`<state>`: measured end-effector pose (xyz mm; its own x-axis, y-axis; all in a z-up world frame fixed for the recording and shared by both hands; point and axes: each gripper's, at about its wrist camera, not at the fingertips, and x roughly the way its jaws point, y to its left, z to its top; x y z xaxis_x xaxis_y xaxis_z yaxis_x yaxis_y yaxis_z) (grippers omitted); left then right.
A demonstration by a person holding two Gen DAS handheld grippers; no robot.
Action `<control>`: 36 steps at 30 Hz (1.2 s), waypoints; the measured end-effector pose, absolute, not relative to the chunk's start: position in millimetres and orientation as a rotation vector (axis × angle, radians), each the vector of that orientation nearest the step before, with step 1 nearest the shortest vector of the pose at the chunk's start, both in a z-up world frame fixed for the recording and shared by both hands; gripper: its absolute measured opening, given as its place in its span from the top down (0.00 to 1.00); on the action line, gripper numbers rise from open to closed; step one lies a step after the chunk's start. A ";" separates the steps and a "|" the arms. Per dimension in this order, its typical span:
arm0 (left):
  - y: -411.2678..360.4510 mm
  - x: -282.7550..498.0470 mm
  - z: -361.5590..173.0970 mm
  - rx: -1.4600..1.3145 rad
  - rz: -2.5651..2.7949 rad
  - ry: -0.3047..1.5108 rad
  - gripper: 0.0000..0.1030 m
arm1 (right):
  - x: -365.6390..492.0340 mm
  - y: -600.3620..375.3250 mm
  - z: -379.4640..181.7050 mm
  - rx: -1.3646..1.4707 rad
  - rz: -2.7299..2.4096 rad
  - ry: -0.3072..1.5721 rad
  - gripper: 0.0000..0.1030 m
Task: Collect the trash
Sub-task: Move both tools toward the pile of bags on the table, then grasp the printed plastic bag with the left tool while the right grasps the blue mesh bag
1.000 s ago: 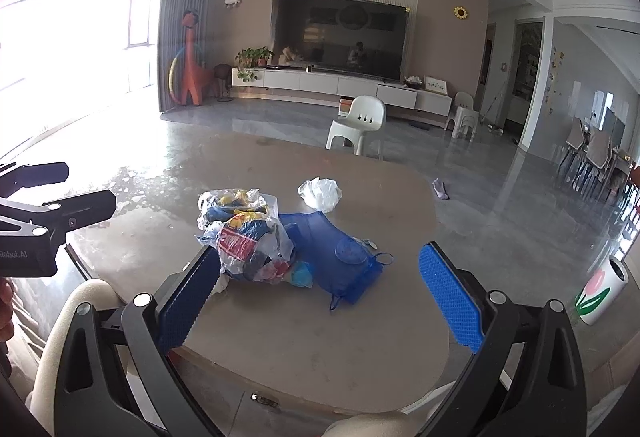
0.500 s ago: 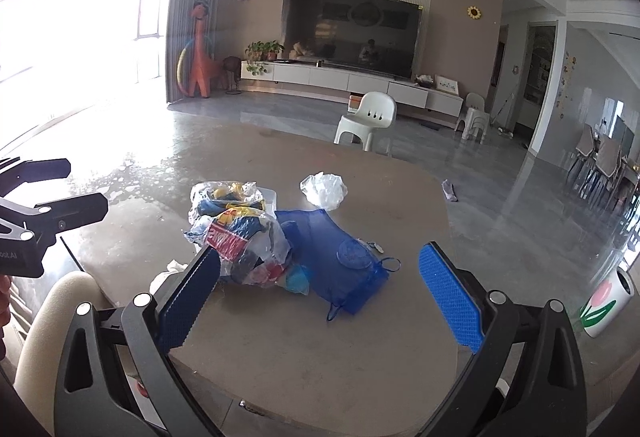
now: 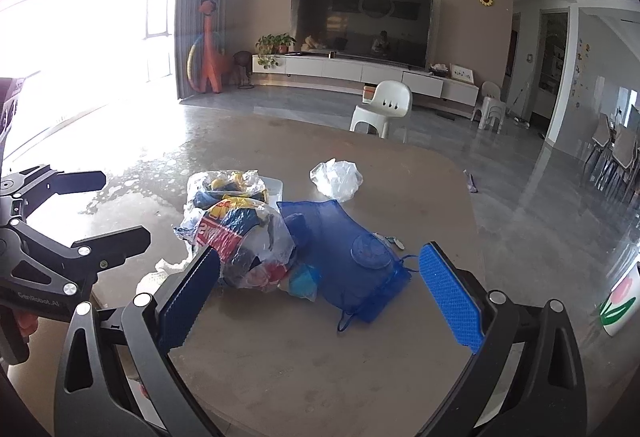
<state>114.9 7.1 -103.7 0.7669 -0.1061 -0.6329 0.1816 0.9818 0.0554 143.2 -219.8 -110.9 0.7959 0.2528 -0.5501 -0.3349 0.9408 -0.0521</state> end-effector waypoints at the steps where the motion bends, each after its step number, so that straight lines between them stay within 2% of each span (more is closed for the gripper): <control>1: 5.8 120.7 -107.4 0.119 -0.162 0.687 0.04 | 145.2 -220.9 -111.8 -0.146 0.316 0.570 0.04; 16: -22.3 177.1 -160.9 0.191 -0.278 0.754 0.04 | 186.4 -235.2 -174.2 -0.178 0.300 0.706 0.04; 18: -25.9 181.5 -167.0 0.215 -0.277 0.765 0.04 | 191.4 -234.2 -184.9 -0.189 0.304 0.732 0.07; 20: -28.5 188.3 -174.2 0.222 -0.281 0.781 0.04 | 197.9 -233.3 -196.1 -0.214 0.299 0.762 0.23; 22: -30.5 193.3 -179.6 0.227 -0.285 0.795 0.04 | 204.1 -231.9 -207.7 -0.246 0.297 0.798 0.35; 23: -31.5 194.8 -181.3 0.228 -0.290 0.800 0.04 | 206.9 -230.9 -214.1 -0.262 0.301 0.817 0.37; 28: -38.5 198.0 -189.1 0.259 -0.277 0.807 0.05 | 211.1 -227.5 -232.0 -0.332 0.311 0.842 0.37; 29: -38.3 199.8 -190.1 0.253 -0.282 0.810 0.07 | 212.1 -227.2 -231.7 -0.346 0.311 0.839 0.38; 30: -38.1 200.6 -191.0 0.241 -0.291 0.817 0.17 | 213.2 -225.1 -231.9 -0.368 0.304 0.831 0.39; 31: -37.8 202.4 -192.4 0.233 -0.300 0.831 0.23 | 215.7 -223.8 -232.4 -0.382 0.309 0.833 0.46; 32: -36.5 202.7 -192.6 0.219 -0.314 0.837 0.25 | 218.3 -221.7 -234.0 -0.395 0.320 0.844 0.68; 33: -35.5 202.8 -191.8 0.210 -0.317 0.837 0.31 | 221.3 -222.4 -234.7 -0.389 0.330 0.868 0.87; 34: -34.9 202.4 -190.7 0.206 -0.323 0.834 0.36 | 224.7 -222.5 -236.3 -0.366 0.349 0.898 0.95; 36: -34.4 202.4 -188.4 0.193 -0.334 0.843 0.50 | 225.4 -224.4 -233.5 -0.344 0.366 0.905 0.96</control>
